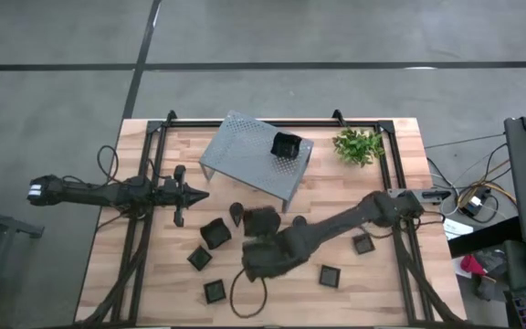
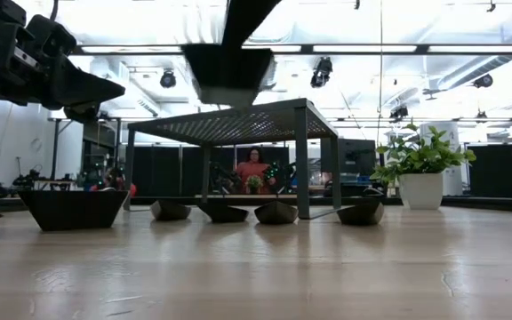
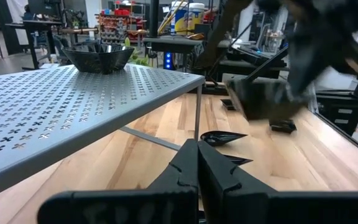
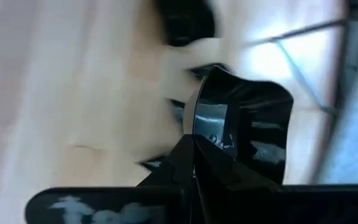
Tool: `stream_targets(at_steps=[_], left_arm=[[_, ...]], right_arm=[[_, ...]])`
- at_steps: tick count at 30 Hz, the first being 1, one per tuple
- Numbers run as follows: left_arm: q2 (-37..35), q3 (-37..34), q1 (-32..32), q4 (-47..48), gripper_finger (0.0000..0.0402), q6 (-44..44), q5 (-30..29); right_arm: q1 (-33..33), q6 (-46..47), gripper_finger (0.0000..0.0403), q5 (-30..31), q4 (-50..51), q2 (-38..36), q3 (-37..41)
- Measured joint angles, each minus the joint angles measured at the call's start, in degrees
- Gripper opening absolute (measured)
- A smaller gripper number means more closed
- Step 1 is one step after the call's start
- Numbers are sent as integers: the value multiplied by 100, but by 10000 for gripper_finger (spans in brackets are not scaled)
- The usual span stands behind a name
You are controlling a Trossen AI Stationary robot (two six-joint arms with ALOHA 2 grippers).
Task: Pick & Place Mini shaped plates
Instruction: Stack the bottom distorted square plate into the distorted square plate on the shelf
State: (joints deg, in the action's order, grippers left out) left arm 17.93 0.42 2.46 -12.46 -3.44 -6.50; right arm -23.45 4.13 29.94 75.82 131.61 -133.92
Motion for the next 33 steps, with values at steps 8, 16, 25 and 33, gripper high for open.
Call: stream_targets(at_steps=[8, 16, 25, 33], left_arm=[[0, -1, 0, 8, 0, -2, 0], [0, -1, 0, 12, 0, -2, 0], [0, 0, 0, 21, 0, -1, 0], [0, 0, -2, 17, 0, 0, 0]], right_arm=[[388, -197, 8, 643, 105, -818, 1], [1135, -109, 8, 624, 226, -1459, 8], [2106, -431, 8, 62, 554, -1492, 10], [2674, -537, 8, 9, 867, -1447, 17]])
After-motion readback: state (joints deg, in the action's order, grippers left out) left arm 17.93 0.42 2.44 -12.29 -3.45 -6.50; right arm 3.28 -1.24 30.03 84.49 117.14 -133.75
